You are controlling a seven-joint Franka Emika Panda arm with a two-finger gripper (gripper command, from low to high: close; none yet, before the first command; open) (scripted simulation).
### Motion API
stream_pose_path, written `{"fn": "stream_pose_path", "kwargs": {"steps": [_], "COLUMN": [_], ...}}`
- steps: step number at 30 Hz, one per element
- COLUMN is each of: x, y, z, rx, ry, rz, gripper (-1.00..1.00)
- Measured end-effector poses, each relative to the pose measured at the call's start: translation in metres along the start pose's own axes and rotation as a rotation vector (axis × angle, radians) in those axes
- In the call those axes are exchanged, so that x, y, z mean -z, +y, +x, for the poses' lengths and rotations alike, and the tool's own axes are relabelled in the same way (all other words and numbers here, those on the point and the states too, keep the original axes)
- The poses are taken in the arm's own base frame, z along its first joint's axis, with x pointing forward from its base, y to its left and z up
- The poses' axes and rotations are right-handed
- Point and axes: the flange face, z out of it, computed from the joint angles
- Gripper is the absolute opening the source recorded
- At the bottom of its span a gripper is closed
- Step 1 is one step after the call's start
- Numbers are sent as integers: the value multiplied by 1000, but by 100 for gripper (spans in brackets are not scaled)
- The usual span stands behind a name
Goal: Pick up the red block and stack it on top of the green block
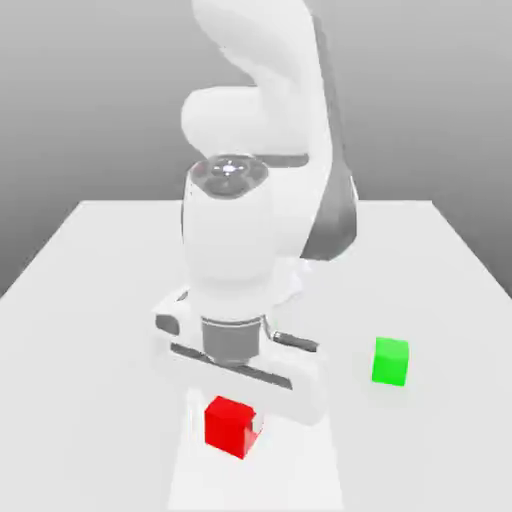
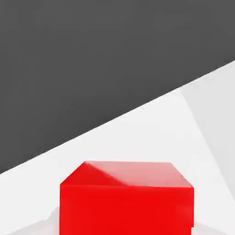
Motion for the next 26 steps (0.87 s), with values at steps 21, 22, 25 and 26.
{"fn": "stream_pose_path", "kwargs": {"steps": [21, 22, 25, 26], "x": [-32, -37, -49, -53], "y": [87, 87, 89, 90], "z": [-207, -207, -210, -211], "rx": [443, 445, 449, 448], "ry": [84, 81, 59, 47], "rz": [-59, -57, -44, -38], "gripper": [-100, -100, -100, -100]}}
